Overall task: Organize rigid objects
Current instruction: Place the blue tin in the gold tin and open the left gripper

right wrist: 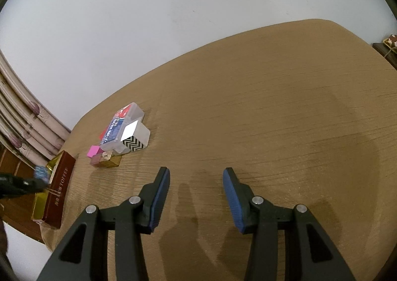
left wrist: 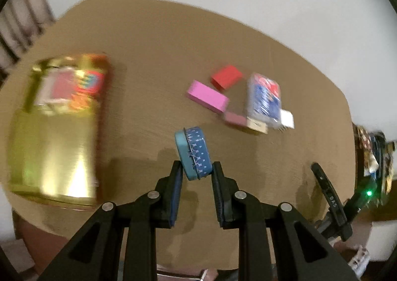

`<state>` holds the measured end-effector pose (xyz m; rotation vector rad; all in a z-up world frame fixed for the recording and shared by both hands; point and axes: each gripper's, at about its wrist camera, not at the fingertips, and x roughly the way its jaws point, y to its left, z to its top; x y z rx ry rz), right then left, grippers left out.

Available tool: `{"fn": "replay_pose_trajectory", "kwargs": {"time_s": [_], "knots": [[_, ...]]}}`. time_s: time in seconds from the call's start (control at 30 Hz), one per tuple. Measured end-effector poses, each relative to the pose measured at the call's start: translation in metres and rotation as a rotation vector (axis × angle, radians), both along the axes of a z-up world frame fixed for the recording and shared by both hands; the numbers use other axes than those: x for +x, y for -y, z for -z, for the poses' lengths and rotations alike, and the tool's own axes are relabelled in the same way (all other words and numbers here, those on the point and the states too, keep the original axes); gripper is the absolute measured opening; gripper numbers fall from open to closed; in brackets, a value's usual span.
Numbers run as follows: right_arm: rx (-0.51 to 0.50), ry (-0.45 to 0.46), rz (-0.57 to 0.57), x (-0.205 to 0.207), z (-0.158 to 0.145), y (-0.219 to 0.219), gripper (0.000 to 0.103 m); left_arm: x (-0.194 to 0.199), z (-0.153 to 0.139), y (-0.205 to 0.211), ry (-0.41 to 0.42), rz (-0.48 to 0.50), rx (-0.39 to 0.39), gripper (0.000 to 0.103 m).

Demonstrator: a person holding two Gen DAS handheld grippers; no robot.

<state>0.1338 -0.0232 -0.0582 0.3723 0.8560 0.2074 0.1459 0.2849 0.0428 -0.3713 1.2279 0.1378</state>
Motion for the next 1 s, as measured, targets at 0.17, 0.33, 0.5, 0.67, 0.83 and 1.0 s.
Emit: {"fn": "replay_pose_trajectory", "kwargs": {"time_s": [0.17,0.33,0.5,0.67,0.83,1.0], "knots": [[-0.011,-0.002,-0.004,0.003,0.001,-0.003,0.046,-0.029,-0.026,-0.072,0.004,-0.086,0.062,0.021],[-0.023,-0.005,-0.008,0.005,0.003,-0.008,0.046,-0.041,-0.001,-0.132,-0.077,-0.149,0.092,0.021],[-0.047,-0.005,-0.008,0.006,0.004,-0.015,0.046,-0.040,0.039,-0.170,-0.144,-0.190,0.081,0.021],[-0.073,-0.006,-0.008,0.009,0.005,-0.019,0.046,-0.027,0.065,-0.187,-0.155,-0.204,0.044,0.021],[-0.101,-0.007,-0.010,0.011,0.005,-0.022,0.046,-0.011,0.071,-0.183,-0.145,-0.165,0.041,0.021],[-0.119,-0.007,-0.011,0.012,0.006,-0.025,0.046,-0.003,0.066,-0.190,-0.131,-0.180,0.065,0.034]]}}
